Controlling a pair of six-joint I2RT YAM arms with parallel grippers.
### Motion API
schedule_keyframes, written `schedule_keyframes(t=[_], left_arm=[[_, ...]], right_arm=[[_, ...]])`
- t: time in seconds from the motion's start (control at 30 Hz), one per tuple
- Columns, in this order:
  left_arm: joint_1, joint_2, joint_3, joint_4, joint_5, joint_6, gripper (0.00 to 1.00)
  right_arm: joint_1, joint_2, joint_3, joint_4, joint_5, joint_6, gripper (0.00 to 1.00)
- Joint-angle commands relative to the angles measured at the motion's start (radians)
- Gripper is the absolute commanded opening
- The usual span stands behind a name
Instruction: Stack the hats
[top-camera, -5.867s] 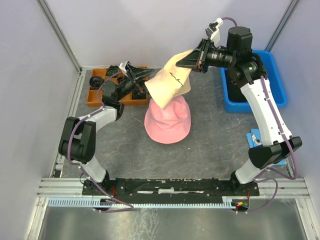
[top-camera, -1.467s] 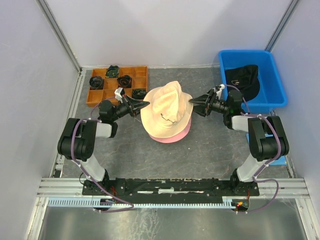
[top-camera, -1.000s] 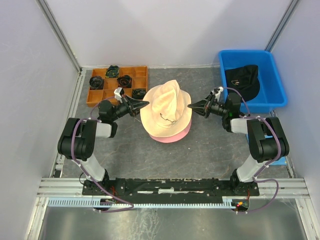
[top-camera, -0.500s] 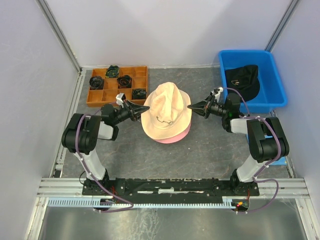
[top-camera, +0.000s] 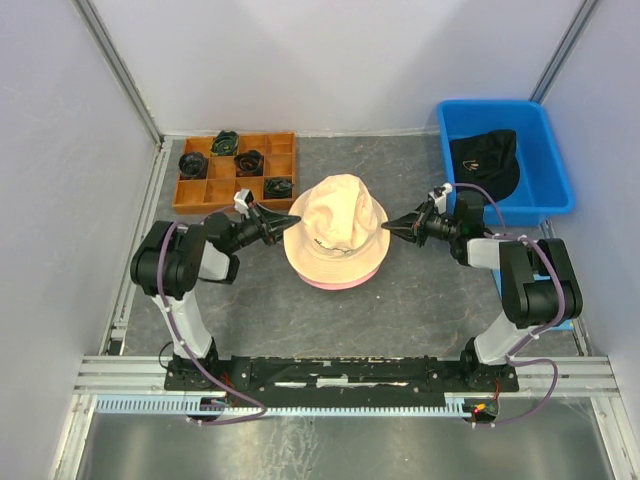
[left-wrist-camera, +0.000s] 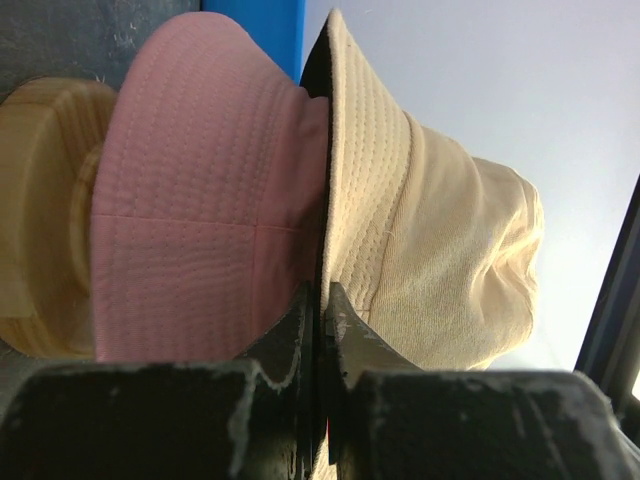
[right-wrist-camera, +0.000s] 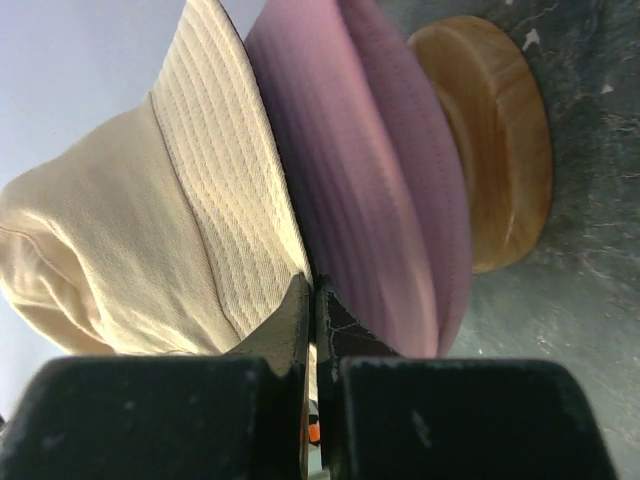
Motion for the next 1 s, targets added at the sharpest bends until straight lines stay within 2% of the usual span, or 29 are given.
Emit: schedule_keyframes(t=[0.0, 0.2, 0.43, 0.7, 0.77, 0.87, 0.97], left_arm=[[0.007, 0.049, -0.035, 0.008, 0.019, 0.074, 0.03], [0.012, 0.099, -0.077, 0.039, 0.022, 0.097, 0.03], [0.015, 0.165, -0.118, 0.174, 0.019, 0.048, 0.03], [0.016, 0.167, -0.099, 0.186, 0.021, 0.046, 0.03], [0.015, 0.159, -0.093, 0.184, 0.02, 0.044, 0.08], [0.015, 0.15, -0.088, 0.18, 0.016, 0.045, 0.22], [0.015, 0.149, -0.088, 0.178, 0.011, 0.049, 0.27]], right_arm=[[-0.023, -0.008, 0.023, -0.235, 0.058, -0.153, 0.0], [-0.025, -0.014, 0.05, -0.361, 0.079, -0.246, 0.0], [-0.031, -0.004, 0.081, -0.433, 0.106, -0.298, 0.0], [-0.032, -0.006, 0.117, -0.49, 0.115, -0.339, 0.0], [-0.032, -0.01, 0.125, -0.495, 0.114, -0.343, 0.02], [-0.032, -0.014, 0.13, -0.508, 0.118, -0.35, 0.11], [-0.032, -0.013, 0.13, -0.51, 0.121, -0.351, 0.13]])
